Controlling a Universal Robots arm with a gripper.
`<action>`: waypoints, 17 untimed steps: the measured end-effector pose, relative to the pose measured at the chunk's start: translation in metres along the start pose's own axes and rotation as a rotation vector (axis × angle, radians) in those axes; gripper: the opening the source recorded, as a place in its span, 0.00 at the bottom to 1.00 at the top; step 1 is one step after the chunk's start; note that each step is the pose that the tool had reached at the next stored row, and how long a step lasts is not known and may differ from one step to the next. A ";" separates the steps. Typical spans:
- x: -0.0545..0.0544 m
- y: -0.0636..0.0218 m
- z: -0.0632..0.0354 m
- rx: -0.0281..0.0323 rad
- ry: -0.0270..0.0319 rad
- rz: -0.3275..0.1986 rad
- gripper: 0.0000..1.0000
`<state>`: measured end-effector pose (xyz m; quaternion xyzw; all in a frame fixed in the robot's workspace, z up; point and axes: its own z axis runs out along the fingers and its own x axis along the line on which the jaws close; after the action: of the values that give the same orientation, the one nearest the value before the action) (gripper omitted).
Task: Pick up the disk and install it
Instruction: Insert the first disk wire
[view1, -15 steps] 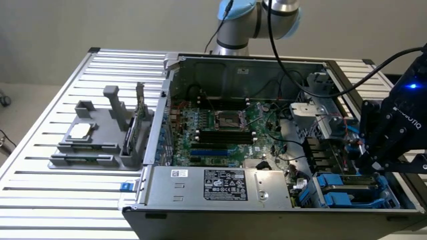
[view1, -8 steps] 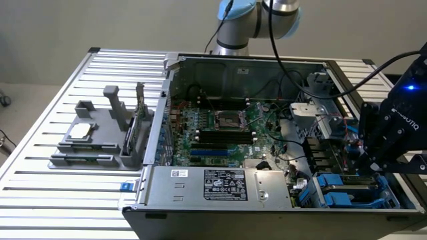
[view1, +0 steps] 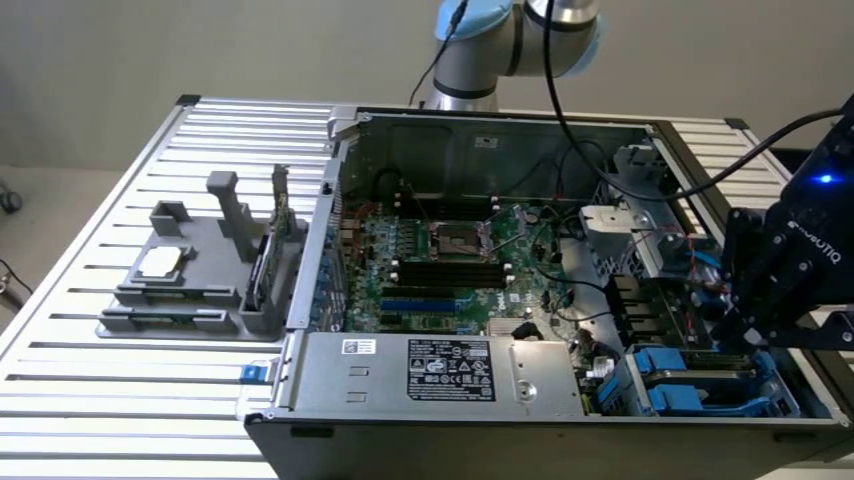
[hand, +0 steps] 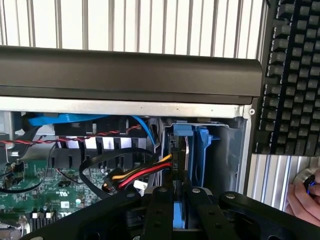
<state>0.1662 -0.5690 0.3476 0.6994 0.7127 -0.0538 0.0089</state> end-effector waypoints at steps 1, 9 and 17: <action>0.000 0.0004 0.0007 0.0021 -0.0009 0.005 0.16; 0.000 0.0015 0.0021 0.0082 -0.0095 0.016 0.16; 0.001 0.0008 0.0051 0.0083 -0.0095 0.016 0.16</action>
<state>0.1667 -0.5689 0.3425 0.7049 0.7067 -0.0600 0.0098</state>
